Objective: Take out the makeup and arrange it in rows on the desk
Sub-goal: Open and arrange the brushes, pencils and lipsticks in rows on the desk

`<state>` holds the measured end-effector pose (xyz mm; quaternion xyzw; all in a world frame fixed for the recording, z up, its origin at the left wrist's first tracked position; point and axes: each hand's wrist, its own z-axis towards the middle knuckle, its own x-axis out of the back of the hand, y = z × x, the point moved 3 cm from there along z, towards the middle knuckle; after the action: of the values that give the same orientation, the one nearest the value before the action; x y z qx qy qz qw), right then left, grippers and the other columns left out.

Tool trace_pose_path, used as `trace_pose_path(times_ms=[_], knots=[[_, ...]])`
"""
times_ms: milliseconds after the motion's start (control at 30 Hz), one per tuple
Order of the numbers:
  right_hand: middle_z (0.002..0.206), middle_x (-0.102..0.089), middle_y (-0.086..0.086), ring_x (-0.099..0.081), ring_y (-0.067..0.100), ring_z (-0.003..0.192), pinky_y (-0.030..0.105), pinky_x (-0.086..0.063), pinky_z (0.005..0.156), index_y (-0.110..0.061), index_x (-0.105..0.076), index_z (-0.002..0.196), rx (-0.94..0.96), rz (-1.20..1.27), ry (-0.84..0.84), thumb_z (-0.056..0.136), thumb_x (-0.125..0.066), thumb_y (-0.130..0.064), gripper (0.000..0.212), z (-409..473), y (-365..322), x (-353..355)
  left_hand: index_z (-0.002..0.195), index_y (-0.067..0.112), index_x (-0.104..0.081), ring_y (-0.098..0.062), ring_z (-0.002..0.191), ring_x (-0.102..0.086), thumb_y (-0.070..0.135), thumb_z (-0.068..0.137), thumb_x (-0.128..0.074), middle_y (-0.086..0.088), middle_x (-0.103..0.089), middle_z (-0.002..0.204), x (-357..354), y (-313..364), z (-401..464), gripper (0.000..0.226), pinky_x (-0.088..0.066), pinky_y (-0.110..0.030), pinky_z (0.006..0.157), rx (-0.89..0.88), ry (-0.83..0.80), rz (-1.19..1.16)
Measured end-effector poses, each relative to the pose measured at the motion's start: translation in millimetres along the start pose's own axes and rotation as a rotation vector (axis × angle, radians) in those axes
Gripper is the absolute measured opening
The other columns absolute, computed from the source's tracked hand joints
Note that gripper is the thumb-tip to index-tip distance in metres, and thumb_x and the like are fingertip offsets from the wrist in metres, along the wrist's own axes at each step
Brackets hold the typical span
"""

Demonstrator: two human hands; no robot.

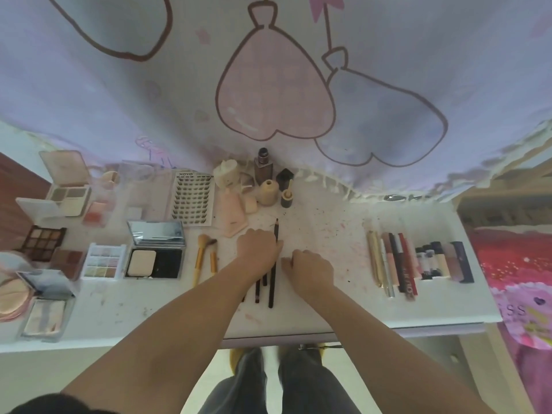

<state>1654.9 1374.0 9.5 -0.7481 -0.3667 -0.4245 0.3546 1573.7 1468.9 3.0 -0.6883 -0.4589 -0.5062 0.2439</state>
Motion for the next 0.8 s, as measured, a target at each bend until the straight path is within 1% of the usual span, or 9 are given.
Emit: trace_pose_path(times_ms=[100,167,267,333,400,467,600,700,800], knots=[[0.084,-0.056,0.003,-0.057,0.023,0.079,0.031,-0.040,0.065,-0.015,-0.050,0.086,-0.018,0.053,0.027,0.099,-0.029,-0.041,0.036,4.0,17.3,18.0,0.069,0.016,-0.048,-0.020,0.078,-0.051,0.045,0.097,-0.032,-0.005,-0.061,0.086,5.9,1.3,0.8,0.043,-0.037,-0.031,0.062,-0.022,0.027,0.021],[0.085,-0.058,0.004,-0.054,0.023,0.077,0.030,-0.039,0.066,-0.016,-0.046,0.083,-0.048,0.060,0.083,0.098,-0.031,-0.037,0.030,9.3,45.3,39.4,0.085,0.015,-0.057,-0.021,0.085,-0.052,0.042,0.098,-0.031,-0.004,-0.059,0.091,13.1,15.2,0.0,0.039,-0.036,-0.031,0.063,-0.063,0.081,0.017],[0.092,-0.063,0.008,-0.049,0.024,0.073,0.031,-0.040,0.070,-0.012,-0.053,0.090,-0.145,0.011,0.128,0.097,-0.036,-0.029,0.025,20.5,99.9,74.2,0.100,0.014,-0.056,-0.023,0.092,-0.051,0.036,0.098,-0.032,-0.005,-0.058,0.098,13.0,61.0,-7.9,0.032,-0.034,-0.033,0.067,-0.204,0.105,-0.052],[0.099,-0.063,0.009,-0.056,0.026,0.084,0.030,-0.042,0.071,-0.011,-0.056,0.102,-0.216,0.016,0.084,0.096,-0.037,-0.029,0.027,28.9,132.5,89.4,0.101,0.013,-0.052,-0.025,0.095,-0.052,0.035,0.098,-0.034,-0.006,-0.058,0.100,5.1,100.2,-15.3,0.029,-0.035,-0.034,0.070,-0.271,0.069,-0.136],[0.106,-0.061,0.007,-0.058,0.026,0.096,0.032,-0.044,0.076,-0.012,-0.054,0.110,-0.229,-0.016,0.019,0.097,-0.038,-0.035,0.031,37.0,152.4,95.2,0.105,0.012,-0.051,-0.026,0.097,-0.053,0.036,0.098,-0.033,-0.008,-0.058,0.103,-5.9,138.0,-19.6,0.030,-0.038,-0.036,0.076,-0.289,0.014,-0.182],[0.107,-0.060,0.007,-0.058,0.025,0.099,0.032,-0.043,0.076,-0.012,-0.051,0.112,-0.180,-0.085,-0.027,0.097,-0.036,-0.041,0.036,43.5,159.4,94.4,0.108,0.011,-0.051,-0.027,0.100,-0.054,0.037,0.099,-0.032,-0.009,-0.059,0.105,-16.4,167.4,-20.7,0.033,-0.040,-0.037,0.079,-0.266,-0.014,-0.163],[0.099,-0.062,0.004,-0.059,0.024,0.092,0.030,-0.042,0.070,-0.014,-0.051,0.107,-0.048,-0.184,0.003,0.095,-0.039,-0.042,0.033,50.7,152.8,86.0,0.113,0.010,-0.053,-0.027,0.102,-0.053,0.041,0.097,-0.032,-0.009,-0.060,0.107,-28.9,189.7,-15.6,0.041,-0.040,-0.037,0.079,-0.160,0.004,-0.116],[0.096,-0.062,0.004,-0.059,0.024,0.088,0.031,-0.042,0.067,-0.014,-0.050,0.107,-0.006,-0.241,-0.006,0.095,-0.039,-0.041,0.031,52.4,146.7,81.1,0.128,0.010,-0.044,-0.027,0.103,-0.052,0.044,0.093,-0.035,-0.008,-0.060,0.109,-32.2,190.8,-11.6,0.050,-0.039,-0.038,0.082,-0.103,-0.002,-0.135],[0.096,-0.063,0.006,-0.057,0.024,0.080,0.030,-0.038,0.063,-0.013,-0.048,0.105,0.007,-0.233,-0.028,0.095,-0.040,-0.036,0.027,53.2,140.8,78.4,0.121,0.014,-0.048,-0.026,0.102,-0.052,0.044,0.091,-0.040,-0.006,-0.059,0.108,-33.0,186.9,-9.4,0.044,-0.039,-0.037,0.083,-0.049,-0.019,-0.168]])
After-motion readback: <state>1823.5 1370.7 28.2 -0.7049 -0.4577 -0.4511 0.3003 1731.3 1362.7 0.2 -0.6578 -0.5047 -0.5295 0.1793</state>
